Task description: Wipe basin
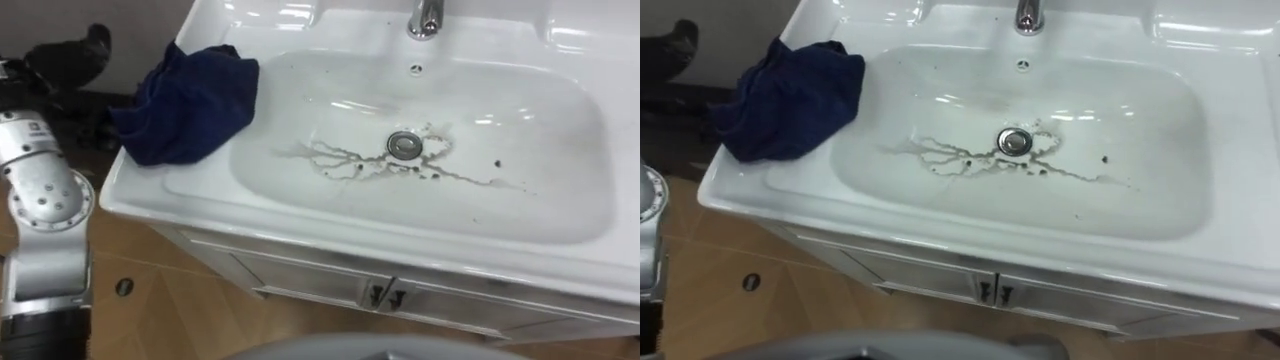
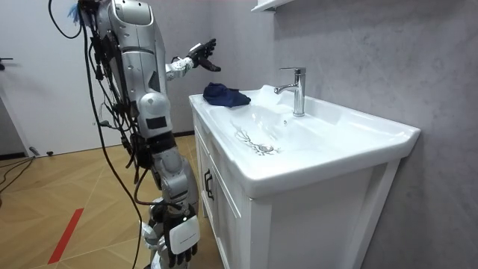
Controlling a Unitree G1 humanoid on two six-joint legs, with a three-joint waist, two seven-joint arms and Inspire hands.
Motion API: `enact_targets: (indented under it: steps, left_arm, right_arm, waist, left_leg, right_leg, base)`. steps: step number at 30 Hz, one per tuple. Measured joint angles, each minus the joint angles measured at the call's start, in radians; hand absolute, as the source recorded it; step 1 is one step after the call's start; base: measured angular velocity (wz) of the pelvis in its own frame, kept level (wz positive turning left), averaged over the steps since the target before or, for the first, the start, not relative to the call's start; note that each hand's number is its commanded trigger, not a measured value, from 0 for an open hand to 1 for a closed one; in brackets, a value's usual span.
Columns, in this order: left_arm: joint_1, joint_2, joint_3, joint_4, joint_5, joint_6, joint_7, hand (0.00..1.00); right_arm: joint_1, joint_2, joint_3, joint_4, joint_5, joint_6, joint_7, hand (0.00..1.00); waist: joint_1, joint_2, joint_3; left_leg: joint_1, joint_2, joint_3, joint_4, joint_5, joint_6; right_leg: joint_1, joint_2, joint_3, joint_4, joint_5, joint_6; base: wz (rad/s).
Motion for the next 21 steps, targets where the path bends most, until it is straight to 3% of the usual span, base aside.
enact_targets:
  steps: [7,13,21]
  left_arm:
    - [0.000,0.000,-0.053,0.013,-0.001,0.016,-0.063,0.00]
    - [-0.006,0.000,-0.105,0.114,-0.002,0.028,-0.111,0.00]
    - [-0.006,0.000,-0.173,0.171,-0.002,0.037,-0.202,0.00]
  right_arm:
    - [-0.025,0.006,0.041,0.017,-0.032,0.031,0.000,0.00]
    - [-0.034,0.007,0.078,0.014,-0.032,0.036,-0.001,0.00]
    - [-0.059,0.007,0.086,0.001,-0.031,0.025,0.001,0.00]
  waist:
    - [-0.016,-0.003,-0.0004]
    - [-0.017,-0.001,0.0001]
    - [-0.026,0.005,0.0095]
  left_leg:
    - [0.002,0.002,0.020,-0.015,0.001,-0.002]
    - [0.004,0.003,0.028,-0.013,0.001,-0.002]
    - [0.002,0.004,0.025,-0.017,0.001,-0.002]
  right_leg:
    - [-0.011,0.004,0.027,0.001,0.001,-0.001]
    - [-0.012,0.005,0.046,0.000,0.000,-0.001]
    - [-0.013,0.005,0.046,-0.002,0.000,-0.001]
  base:
    - [-0.09]
    - [-0.05]
    - [0.00]
